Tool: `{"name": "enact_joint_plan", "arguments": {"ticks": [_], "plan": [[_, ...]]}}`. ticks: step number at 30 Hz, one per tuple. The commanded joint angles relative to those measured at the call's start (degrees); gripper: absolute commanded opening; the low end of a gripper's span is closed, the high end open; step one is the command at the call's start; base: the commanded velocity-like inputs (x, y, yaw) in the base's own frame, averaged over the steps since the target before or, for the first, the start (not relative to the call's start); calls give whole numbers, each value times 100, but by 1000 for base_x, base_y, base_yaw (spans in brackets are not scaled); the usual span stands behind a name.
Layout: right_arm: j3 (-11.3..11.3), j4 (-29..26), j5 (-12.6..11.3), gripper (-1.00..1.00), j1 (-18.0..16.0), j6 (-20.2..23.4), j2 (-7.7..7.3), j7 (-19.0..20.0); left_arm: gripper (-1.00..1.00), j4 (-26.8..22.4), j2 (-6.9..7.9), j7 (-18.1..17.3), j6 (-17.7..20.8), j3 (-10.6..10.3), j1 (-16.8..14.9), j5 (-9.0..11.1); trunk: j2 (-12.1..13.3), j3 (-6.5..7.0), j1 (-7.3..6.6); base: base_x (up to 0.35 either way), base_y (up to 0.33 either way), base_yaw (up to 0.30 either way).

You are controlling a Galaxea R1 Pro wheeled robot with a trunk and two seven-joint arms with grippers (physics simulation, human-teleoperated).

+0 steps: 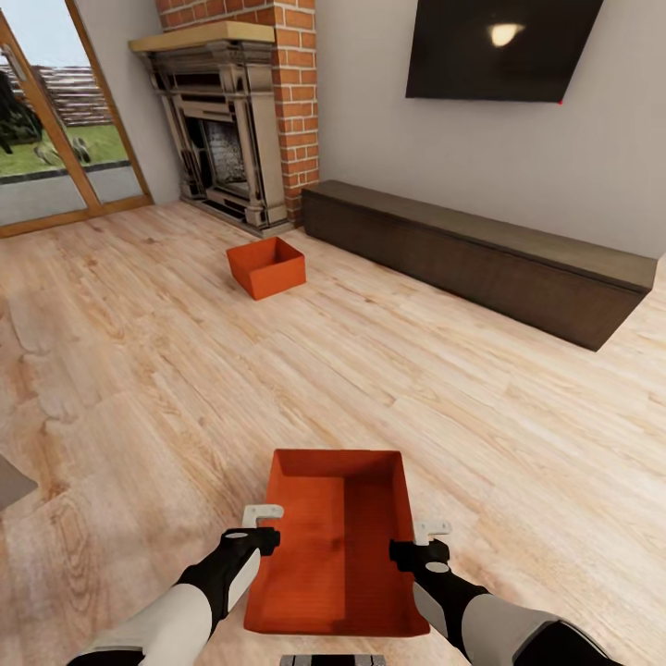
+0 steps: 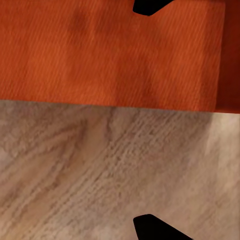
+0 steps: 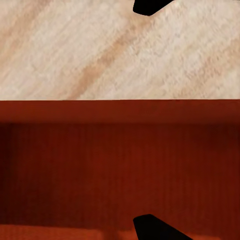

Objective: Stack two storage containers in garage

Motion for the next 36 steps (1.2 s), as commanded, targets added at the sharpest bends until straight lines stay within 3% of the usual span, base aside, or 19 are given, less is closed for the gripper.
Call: {"name": "enact_joint_plan", "arguments": {"ticks": [1,23,36], "plan": [[49,4,-54,100,-3,-16,2,-15,100,-12,-4,7,34,28,0,-31,-43,-22,22,0,0,0],[49,3,-48,100,-3,-14,2,-15,100,-21,4,7,29,28,0,-13,-926,-417,505,0,0,0],[49,0,-53,100,-3,-16,2,-15,100,-21,4,7,11,28,0,-13,-926,-417,505,0,0,0]]}}
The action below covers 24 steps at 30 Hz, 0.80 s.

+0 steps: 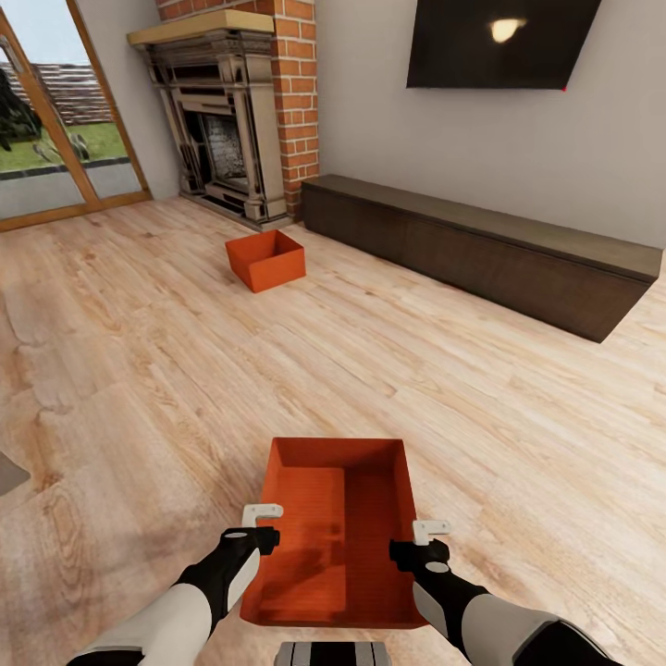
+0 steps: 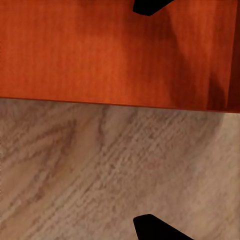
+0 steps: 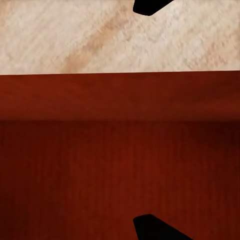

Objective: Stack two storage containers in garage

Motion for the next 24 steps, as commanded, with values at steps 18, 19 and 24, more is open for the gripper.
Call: {"name": "enact_joint_plan", "arguments": {"ticks": [18,19,24], "plan": [[49,6,-52,100,-3,-19,2,-15,100,-12,-4,8,32,28,0,-29,-2,-4,-1,0,0,0],[49,7,-53,100,-3,-18,2,-15,100,-12,-4,8,32,28,0,-29,-2,-4,-1,0,0,0],[49,6,-55,100,-3,-15,2,-15,100,-12,-4,8,34,28,0,-29,-2,-4,-1,0,0,0]]}}
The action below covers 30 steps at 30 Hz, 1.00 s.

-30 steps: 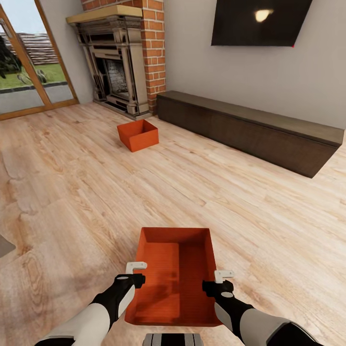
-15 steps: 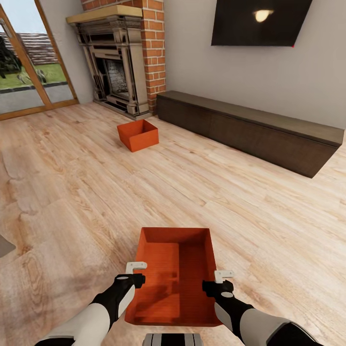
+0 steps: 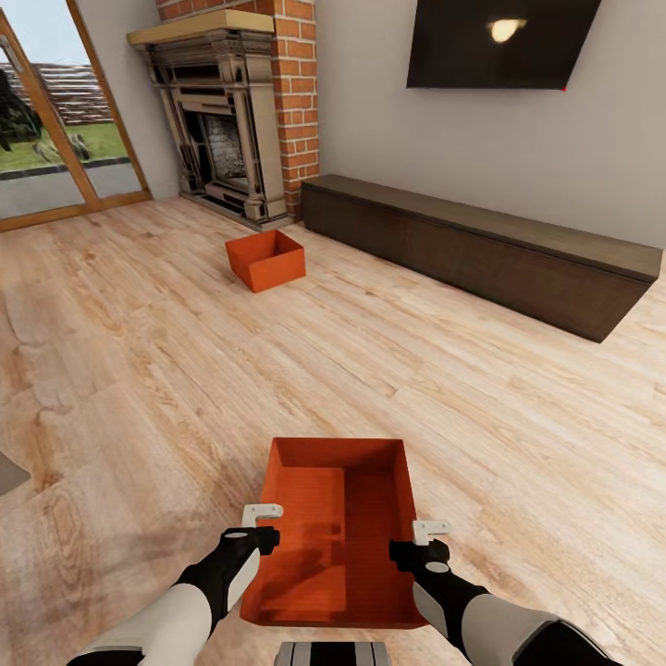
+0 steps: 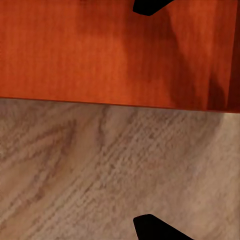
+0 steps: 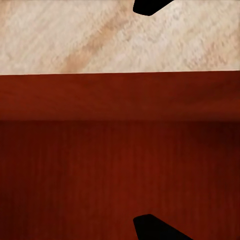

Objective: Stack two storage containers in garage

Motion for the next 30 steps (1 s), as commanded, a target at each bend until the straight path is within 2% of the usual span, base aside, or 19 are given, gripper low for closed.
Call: {"name": "enact_joint_plan", "arguments": {"ticks": [1,30], "plan": [[49,3,-54,100,-3,-17,2,-15,100,-12,-4,8,35,28,0,-29,-1,-4,-1,0,0,0],[57,-3,-43,100,-3,-15,-1,-15,100,56,-7,28,0,28,0,-11,-1,-4,-1,0,0,0]]}}
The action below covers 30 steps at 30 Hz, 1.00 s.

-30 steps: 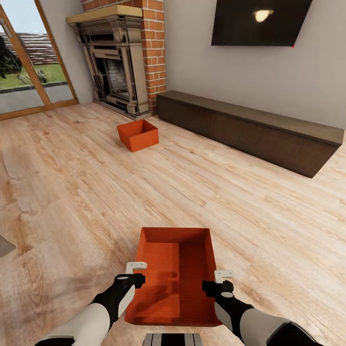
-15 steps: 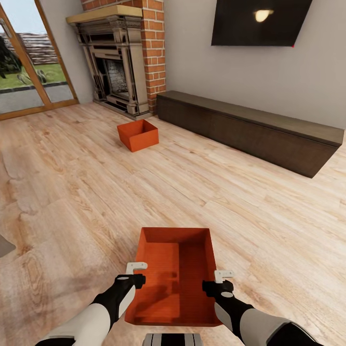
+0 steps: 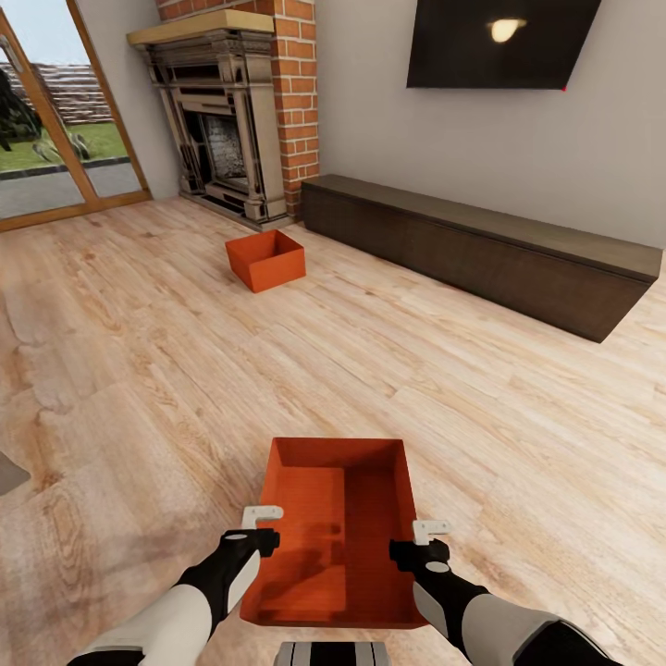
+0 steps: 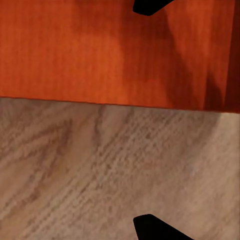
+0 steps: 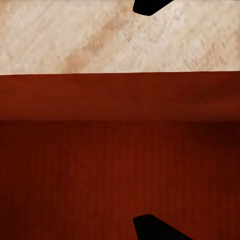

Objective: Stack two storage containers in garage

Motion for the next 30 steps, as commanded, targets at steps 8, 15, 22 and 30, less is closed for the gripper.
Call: {"name": "enact_joint_plan", "arguments": {"ticks": [8,15,22,30], "plan": [[49,4,-47,100,-3,-18,-4,-15,100,6,9,-3,18,53,0,-12,-1,-4,-1,0,0,0],[49,4,-47,100,-3,-18,-4,-15,100,-13,15,-47,1,39,0,-22,-1,-4,-1,0,0,0],[49,4,-50,100,-3,-18,-4,-15,100,-26,9,-34,9,31,0,-26,-1,-4,-1,0,0,0],[49,4,-54,100,-3,-18,-4,-15,100,-27,7,-15,4,28,0,-27,-1,-4,-1,0,0,0]]}}
